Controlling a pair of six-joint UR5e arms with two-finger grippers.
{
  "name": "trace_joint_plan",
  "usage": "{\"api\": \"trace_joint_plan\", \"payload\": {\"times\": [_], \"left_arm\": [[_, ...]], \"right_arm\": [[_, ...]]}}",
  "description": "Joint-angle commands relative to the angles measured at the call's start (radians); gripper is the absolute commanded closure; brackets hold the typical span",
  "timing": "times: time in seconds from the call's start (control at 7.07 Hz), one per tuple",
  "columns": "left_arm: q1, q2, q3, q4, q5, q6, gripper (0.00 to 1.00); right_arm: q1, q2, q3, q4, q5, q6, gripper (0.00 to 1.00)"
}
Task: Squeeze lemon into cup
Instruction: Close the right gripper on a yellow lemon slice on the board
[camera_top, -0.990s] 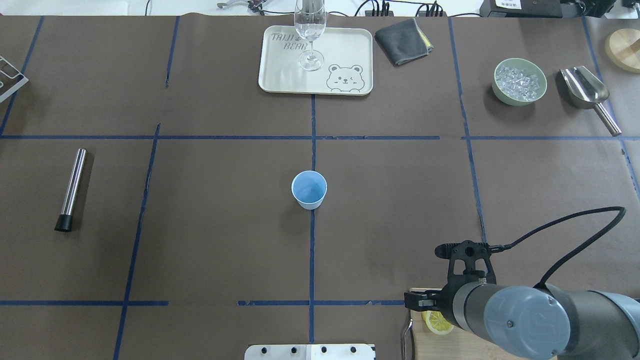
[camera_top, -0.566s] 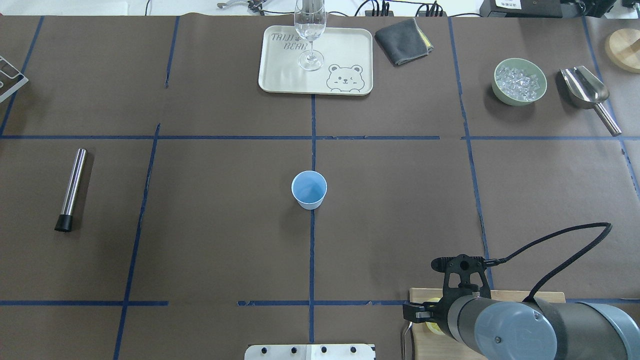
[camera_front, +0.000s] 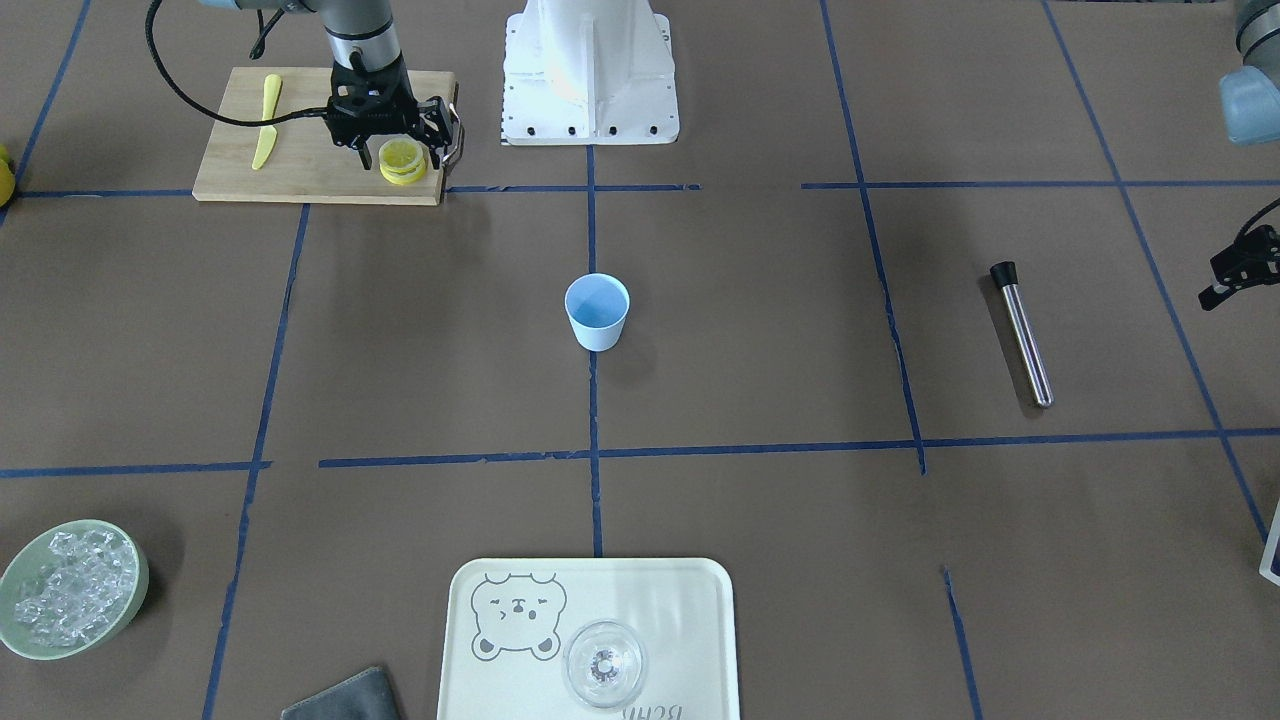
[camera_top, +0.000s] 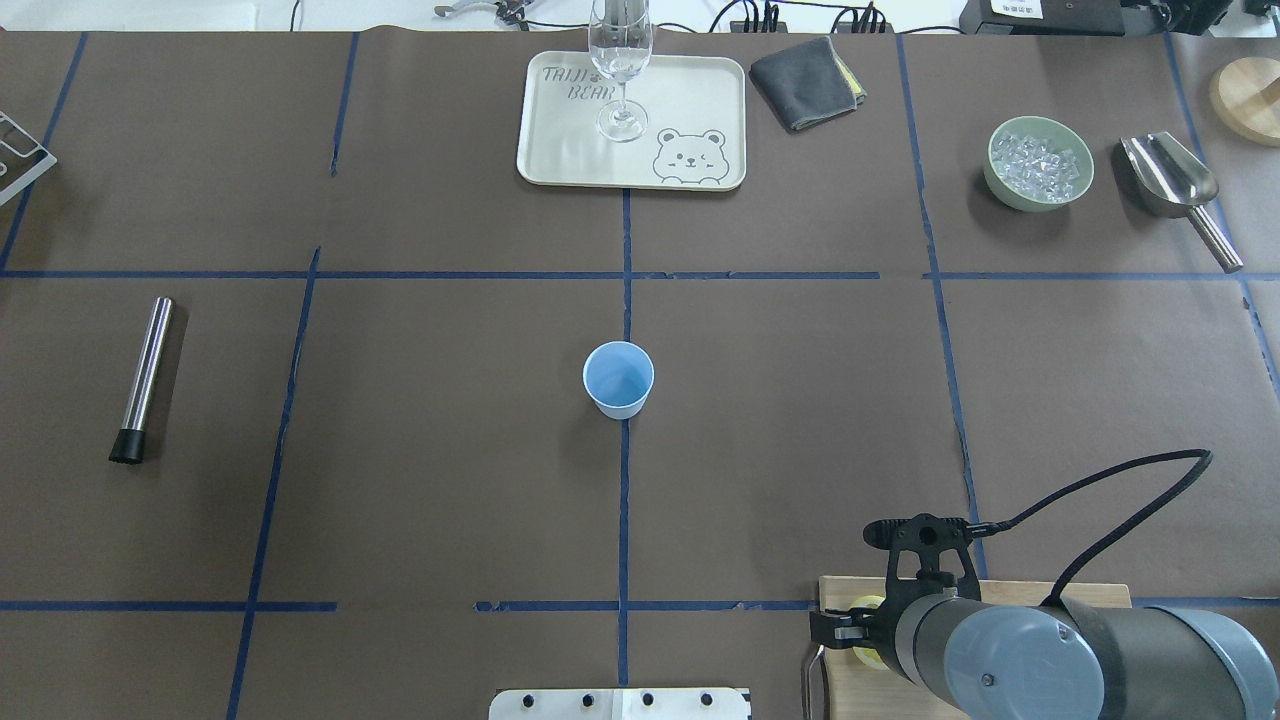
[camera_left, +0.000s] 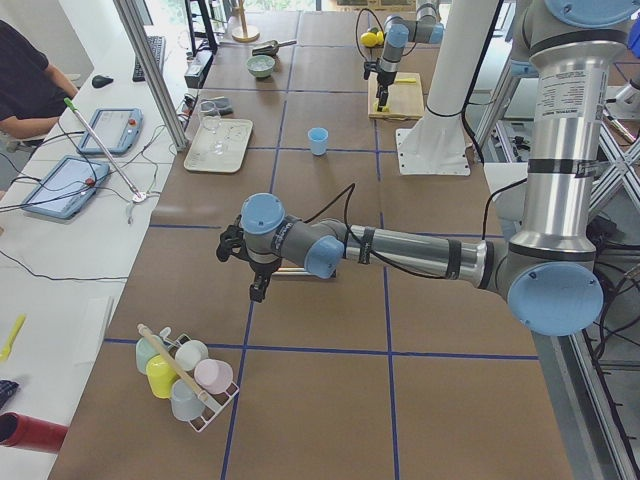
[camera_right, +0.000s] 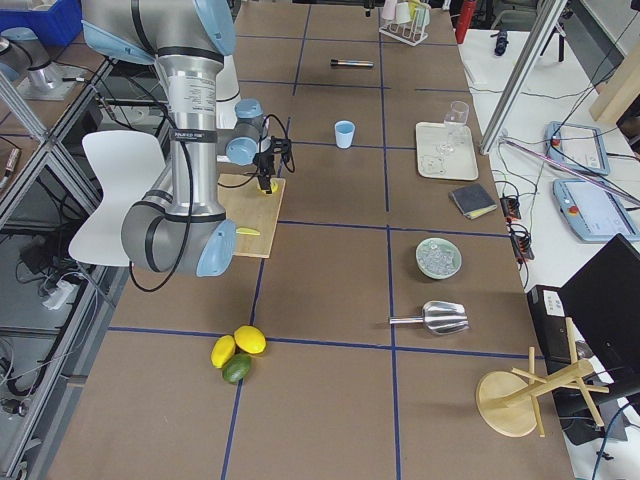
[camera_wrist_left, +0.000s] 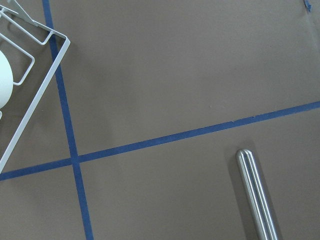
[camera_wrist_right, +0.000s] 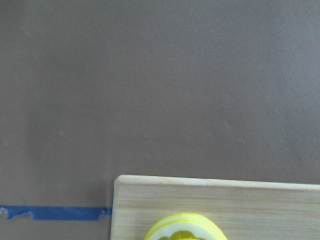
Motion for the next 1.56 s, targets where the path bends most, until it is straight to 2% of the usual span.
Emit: {"api": "trace_joint_plan", "payload": {"times": [0.0,0.14,0.28,0.71,0.85,1.13,1.41], "left_arm": [[0.0,-0.002,-0.001,0.0,0.0,0.0,0.0],[-0.001,-0.002,-0.001,0.0,0.0,0.0,0.0],[-0.001,-0.002,-0.001,0.0,0.0,0.0,0.0],[0.0,-0.002,-0.001,0.0,0.0,0.0,0.0],[0.0,-0.002,-0.001,0.0,0.0,-0.001,0.0],[-0.001,-0.003,-0.003,0.0,-0.002,-0.001,0.0],[0.0,-0.003,-0.003,0.0,-0.002,-0.001,0.0]], "right_arm": [[-0.004,0.003,-0.002,0.0,0.004,0.0,0.0],[-0.004,0.005,-0.008,0.0,0.004,0.0,0.0],[-0.005,0.005,-0.012,0.0,0.007,0.0,0.06],[-0.001,0.003,-0.009,0.0,0.012,0.0,0.44],[0.001,0.002,-0.006,0.0,0.013,0.0,0.53],[0.002,-0.004,0.005,0.0,0.013,0.0,0.59],[0.007,-0.009,0.033,-0.001,0.012,0.0,0.59]]}}
